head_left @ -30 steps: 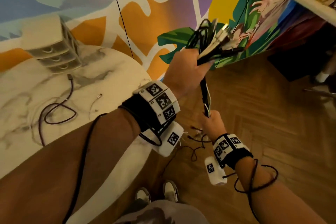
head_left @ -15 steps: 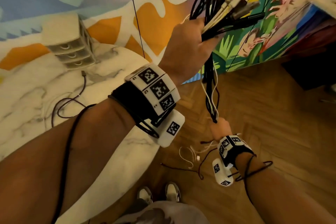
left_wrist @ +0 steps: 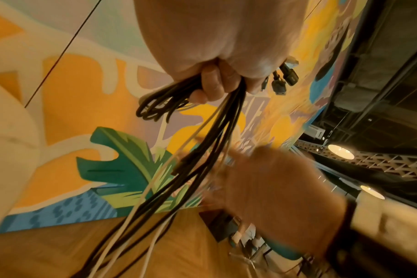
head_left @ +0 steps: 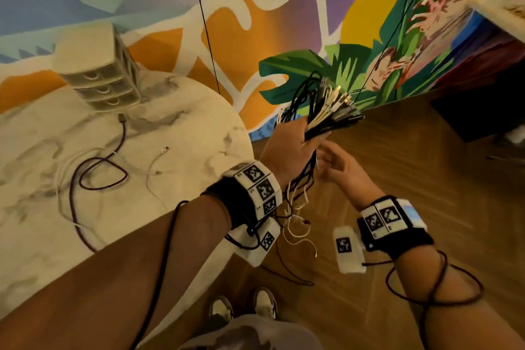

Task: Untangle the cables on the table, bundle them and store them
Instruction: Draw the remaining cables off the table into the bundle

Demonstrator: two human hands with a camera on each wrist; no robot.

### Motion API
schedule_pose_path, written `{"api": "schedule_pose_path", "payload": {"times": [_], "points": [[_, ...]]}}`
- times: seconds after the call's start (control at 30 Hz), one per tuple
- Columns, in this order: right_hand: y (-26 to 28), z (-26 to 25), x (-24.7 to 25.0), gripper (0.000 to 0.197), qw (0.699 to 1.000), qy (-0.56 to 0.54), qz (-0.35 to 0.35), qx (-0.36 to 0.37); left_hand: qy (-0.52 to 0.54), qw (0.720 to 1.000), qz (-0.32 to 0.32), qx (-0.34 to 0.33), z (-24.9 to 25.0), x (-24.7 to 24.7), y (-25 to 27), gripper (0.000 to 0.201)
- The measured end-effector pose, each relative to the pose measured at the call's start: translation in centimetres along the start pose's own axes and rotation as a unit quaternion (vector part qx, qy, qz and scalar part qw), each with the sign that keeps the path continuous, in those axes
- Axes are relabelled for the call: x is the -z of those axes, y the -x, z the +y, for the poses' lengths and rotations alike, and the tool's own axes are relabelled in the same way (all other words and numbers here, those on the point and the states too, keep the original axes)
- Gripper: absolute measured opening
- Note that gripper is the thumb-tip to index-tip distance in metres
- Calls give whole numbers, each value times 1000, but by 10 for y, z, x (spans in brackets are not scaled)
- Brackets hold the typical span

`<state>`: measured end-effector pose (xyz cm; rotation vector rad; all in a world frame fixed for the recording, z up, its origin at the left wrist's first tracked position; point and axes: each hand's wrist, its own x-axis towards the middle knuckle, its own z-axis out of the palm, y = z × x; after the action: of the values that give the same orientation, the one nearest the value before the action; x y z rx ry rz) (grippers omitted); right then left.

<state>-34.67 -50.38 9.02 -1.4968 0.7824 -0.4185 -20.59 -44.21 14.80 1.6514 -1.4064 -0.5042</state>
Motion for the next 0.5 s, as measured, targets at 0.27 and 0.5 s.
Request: {"api": "schedule_pose_path", "payload": {"times": [0.27, 0.5], "points": [[-15, 1, -20, 27, 974, 121, 186, -40, -65, 990, -86, 85, -16, 13, -5, 35], [8, 111, 12, 17, 900, 264, 245, -247, 40, 995, 40, 84, 9, 71, -25, 47]]}}
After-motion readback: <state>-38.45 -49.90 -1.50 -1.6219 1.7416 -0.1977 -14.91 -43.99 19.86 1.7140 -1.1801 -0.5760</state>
